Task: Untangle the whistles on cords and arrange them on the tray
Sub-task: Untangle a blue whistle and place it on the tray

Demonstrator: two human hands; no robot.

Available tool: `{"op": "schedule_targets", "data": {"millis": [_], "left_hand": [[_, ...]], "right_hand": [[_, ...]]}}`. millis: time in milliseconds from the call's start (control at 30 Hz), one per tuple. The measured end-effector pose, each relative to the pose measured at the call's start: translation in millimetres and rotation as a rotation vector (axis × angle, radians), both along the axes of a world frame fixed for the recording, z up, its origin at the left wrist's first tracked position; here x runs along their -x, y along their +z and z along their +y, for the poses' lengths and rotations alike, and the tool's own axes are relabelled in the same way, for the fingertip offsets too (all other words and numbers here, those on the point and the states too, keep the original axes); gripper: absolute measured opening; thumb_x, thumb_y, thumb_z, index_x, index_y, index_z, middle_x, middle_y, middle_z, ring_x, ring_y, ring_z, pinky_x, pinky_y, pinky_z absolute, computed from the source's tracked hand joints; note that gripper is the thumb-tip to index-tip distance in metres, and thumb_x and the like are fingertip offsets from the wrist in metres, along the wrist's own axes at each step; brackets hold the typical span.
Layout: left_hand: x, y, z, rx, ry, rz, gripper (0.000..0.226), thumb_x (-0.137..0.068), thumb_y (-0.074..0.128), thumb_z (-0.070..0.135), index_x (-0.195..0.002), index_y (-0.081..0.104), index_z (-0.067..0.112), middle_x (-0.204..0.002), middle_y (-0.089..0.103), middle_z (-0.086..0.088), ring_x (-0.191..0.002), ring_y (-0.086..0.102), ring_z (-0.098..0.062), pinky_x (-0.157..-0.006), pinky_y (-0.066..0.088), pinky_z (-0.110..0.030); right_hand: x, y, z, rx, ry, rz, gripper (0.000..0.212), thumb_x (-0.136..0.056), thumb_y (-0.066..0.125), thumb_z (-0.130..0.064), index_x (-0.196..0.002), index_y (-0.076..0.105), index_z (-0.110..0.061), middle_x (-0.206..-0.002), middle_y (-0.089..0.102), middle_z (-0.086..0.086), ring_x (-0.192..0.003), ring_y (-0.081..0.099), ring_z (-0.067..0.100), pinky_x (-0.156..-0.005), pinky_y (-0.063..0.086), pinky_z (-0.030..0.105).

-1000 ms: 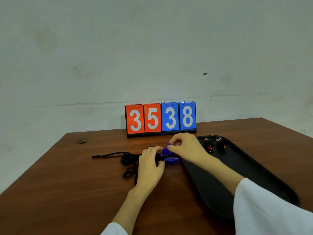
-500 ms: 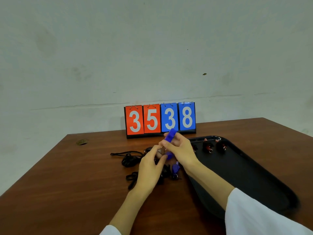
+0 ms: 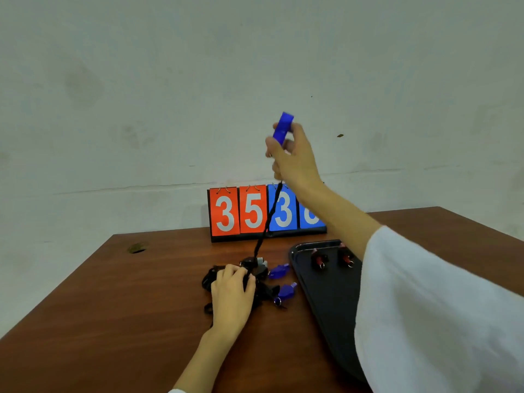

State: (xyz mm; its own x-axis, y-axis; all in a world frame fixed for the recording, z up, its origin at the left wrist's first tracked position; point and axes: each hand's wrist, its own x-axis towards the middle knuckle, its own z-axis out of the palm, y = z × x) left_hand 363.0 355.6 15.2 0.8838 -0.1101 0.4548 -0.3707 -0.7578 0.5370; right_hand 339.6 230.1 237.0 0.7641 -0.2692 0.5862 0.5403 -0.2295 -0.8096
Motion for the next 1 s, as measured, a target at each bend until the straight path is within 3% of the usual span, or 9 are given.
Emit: {"op": "schedule_targets", "data": {"millis": [200,367,467,567,700,767,833,900,1000], "left_hand": [[1.5,1.2,2.4,-0.081,0.085,0.044,0.039,-0.090,0.053,0.046,-0.117,0.060,0.020,-0.124,0.049,0.003,-0.120,0.040,-0.014,-0.103,0.032,-0.033],[14.4,16.9,-9.7,-0.028,-0.030,-0.033,0.070,-0.076,0.062,0.061,-0.135,0.042,0.029,-0.137,0.037,0.006,-0.130,0.031,-0.014,-0.108,0.026,-0.034],[28.3,42.2,-21.2,0.089,-0.092,-0.167,0.042,-0.084,0.063,0.042,-0.121,0.057,0.023,-0.109,0.046,0.010,-0.099,0.046,-0.004,-0.085,0.036,-0.014],[27.8,79.2,-25.8,0.305,-0.152,-0.067,0.012,-0.092,0.056,0.025,-0.098,0.064,0.018,-0.080,0.054,0.006,-0.067,0.050,-0.003,-0.057,0.039,-0.010],[28.7,142.8,-22.5,0.775,-0.275,0.030,0.027,-0.096,0.040,0.005,-0.082,0.059,0.018,-0.069,0.058,-0.012,-0.044,0.051,-0.005,-0.044,0.046,-0.018],[36.0,165.4,-17.9,0.882,-0.333,-0.092,0.031,-0.096,0.038,0.001,-0.081,0.059,0.018,-0.070,0.058,-0.004,-0.049,0.058,0.000,-0.050,0.051,-0.016],[39.9,177.6,-14.6,0.890,-0.399,-0.223,0.028,-0.095,0.040,0.001,-0.085,0.059,0.018,-0.077,0.064,-0.001,-0.068,0.067,-0.003,-0.063,0.054,-0.016],[34.8,181.7,-13.9,0.854,-0.449,-0.244,0.025,-0.094,0.043,0.000,-0.089,0.060,0.017,-0.085,0.066,0.000,-0.084,0.069,-0.010,-0.074,0.054,-0.018],[18.4,176.9,-16.4,0.682,-0.418,-0.244,0.023,-0.093,0.043,-0.001,-0.093,0.062,0.013,-0.083,0.064,0.002,-0.086,0.063,-0.013,-0.075,0.050,-0.012]], "right_hand": [[14.7,61.3,0.8,-0.010,-0.032,-0.149,0.034,-0.095,0.050,-0.019,-0.126,0.041,-0.009,-0.077,0.055,0.003,-0.045,0.040,0.003,-0.044,0.036,0.015],[22.3,62.9,5.9,0.058,0.027,-0.106,0.035,-0.095,0.050,-0.018,-0.127,0.041,-0.010,-0.075,0.055,0.004,-0.044,0.039,0.005,-0.043,0.037,0.017],[23.1,50.6,7.8,0.077,0.084,-0.044,0.036,-0.095,0.051,-0.017,-0.128,0.041,-0.009,-0.075,0.055,0.004,-0.038,0.037,0.001,-0.042,0.036,0.015],[26.6,46.5,-1.5,0.152,0.036,-0.013,0.036,-0.093,0.054,-0.019,-0.127,0.043,-0.011,-0.075,0.057,0.003,-0.041,0.038,0.004,-0.042,0.035,0.017],[32.0,31.5,-18.1,0.345,-0.013,0.130,0.042,-0.090,0.059,-0.022,-0.128,0.046,-0.013,-0.077,0.062,0.002,-0.048,0.042,0.007,-0.045,0.036,0.017],[32.0,17.9,-24.6,0.385,-0.045,0.164,0.042,-0.089,0.061,-0.022,-0.127,0.047,-0.014,-0.077,0.063,0.000,-0.051,0.046,0.003,-0.051,0.036,0.015],[31.2,5.9,-31.3,0.390,-0.075,0.191,0.043,-0.088,0.061,-0.023,-0.128,0.047,-0.014,-0.078,0.063,-0.001,-0.057,0.051,0.003,-0.054,0.038,0.015],[30.5,-3.6,-37.3,0.382,-0.077,0.227,0.043,-0.088,0.061,-0.023,-0.127,0.048,-0.013,-0.079,0.064,0.000,-0.058,0.052,0.005,-0.054,0.038,0.016],[31.3,-16.8,-43.0,0.394,-0.056,0.275,0.041,-0.088,0.061,-0.023,-0.126,0.048,-0.014,-0.074,0.063,-0.002,-0.045,0.046,0.000,-0.047,0.036,0.013]]}}
